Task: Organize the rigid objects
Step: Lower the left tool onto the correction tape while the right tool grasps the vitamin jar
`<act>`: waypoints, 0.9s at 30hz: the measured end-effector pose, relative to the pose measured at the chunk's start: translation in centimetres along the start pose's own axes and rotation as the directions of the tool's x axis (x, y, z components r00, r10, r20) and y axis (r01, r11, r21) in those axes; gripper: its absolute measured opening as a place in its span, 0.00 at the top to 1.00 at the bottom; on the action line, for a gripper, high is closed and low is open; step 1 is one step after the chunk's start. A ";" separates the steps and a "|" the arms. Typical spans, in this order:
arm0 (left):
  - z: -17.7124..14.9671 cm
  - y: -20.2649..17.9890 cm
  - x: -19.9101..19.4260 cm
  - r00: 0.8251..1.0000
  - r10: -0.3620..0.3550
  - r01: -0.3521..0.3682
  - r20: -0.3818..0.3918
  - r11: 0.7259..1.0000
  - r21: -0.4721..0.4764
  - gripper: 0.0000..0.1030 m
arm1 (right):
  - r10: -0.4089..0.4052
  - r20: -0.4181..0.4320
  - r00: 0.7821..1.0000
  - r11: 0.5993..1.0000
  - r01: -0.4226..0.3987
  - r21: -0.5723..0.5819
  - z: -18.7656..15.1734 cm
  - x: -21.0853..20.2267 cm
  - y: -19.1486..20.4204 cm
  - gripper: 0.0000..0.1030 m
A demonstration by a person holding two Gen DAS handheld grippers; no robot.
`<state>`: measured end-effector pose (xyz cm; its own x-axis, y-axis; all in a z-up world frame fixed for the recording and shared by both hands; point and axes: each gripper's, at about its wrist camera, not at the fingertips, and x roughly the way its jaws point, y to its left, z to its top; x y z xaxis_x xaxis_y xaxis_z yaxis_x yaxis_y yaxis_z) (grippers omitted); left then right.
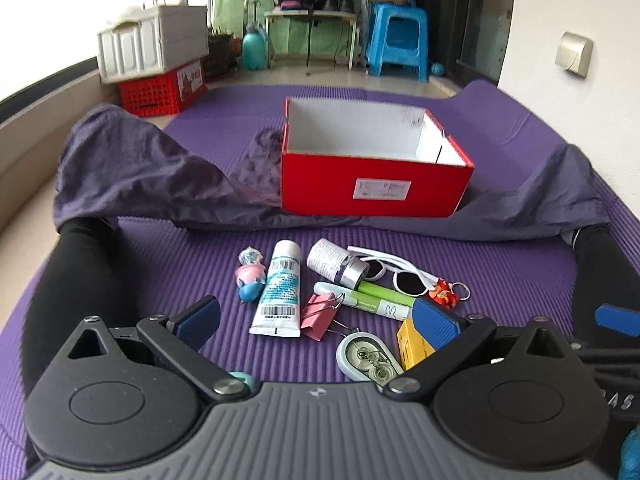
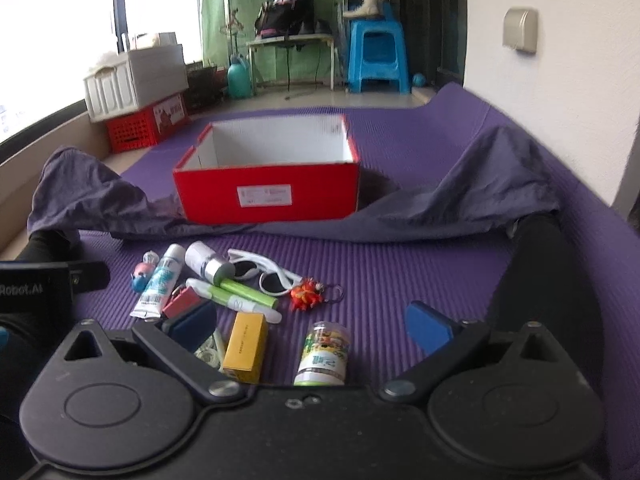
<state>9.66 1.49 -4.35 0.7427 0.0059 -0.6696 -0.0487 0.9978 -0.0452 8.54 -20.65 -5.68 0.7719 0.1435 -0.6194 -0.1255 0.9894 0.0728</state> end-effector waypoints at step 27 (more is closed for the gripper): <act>-2.6 -2.0 14.3 0.924 0.046 -0.087 -0.378 0.992 -0.090 0.00 | -0.049 -0.310 0.949 0.997 0.067 0.047 -1.2 9.5 -2.1 0.26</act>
<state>18.59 -0.60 -15.78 0.4315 0.0265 -0.9017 -0.1729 0.9835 -0.0538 15.37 -21.42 -12.66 0.5458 0.0806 -0.8340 -0.0439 0.9967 0.0676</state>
